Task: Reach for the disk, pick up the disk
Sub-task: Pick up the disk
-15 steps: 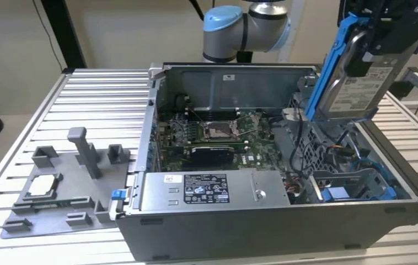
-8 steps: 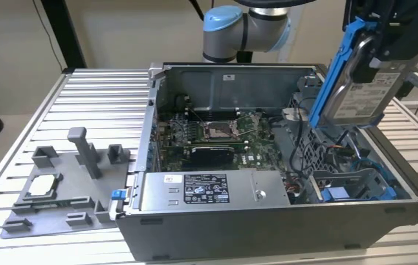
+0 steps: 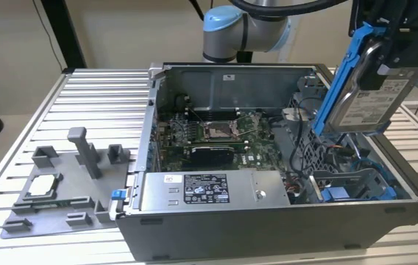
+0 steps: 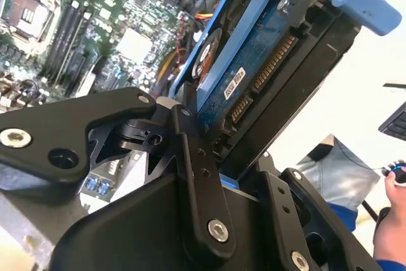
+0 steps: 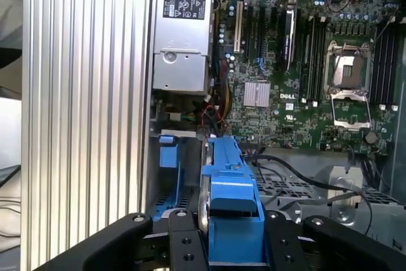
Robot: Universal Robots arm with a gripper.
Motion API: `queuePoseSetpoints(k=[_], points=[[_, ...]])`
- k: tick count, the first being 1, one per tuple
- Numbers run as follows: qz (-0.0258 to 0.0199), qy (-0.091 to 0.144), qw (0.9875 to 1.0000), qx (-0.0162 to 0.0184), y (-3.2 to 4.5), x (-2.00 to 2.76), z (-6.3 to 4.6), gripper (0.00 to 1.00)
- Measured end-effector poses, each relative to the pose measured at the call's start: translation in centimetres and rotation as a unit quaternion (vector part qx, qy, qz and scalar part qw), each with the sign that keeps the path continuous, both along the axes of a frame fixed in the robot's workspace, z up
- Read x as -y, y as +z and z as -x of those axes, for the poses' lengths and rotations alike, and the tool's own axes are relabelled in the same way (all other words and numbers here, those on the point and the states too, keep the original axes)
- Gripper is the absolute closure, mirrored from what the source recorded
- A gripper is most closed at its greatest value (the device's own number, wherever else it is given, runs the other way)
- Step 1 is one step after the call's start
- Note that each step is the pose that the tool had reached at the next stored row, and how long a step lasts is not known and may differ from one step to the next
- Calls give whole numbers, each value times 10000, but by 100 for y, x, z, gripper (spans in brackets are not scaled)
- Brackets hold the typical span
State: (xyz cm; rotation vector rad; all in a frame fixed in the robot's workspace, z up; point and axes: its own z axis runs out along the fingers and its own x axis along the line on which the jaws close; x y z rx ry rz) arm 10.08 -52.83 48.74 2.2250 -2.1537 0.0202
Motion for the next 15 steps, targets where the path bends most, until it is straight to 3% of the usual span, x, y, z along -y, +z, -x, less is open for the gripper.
queuePoseSetpoints(k=[15], points=[[0, 0, 10000, 0, -78, 346, 0, 100]])
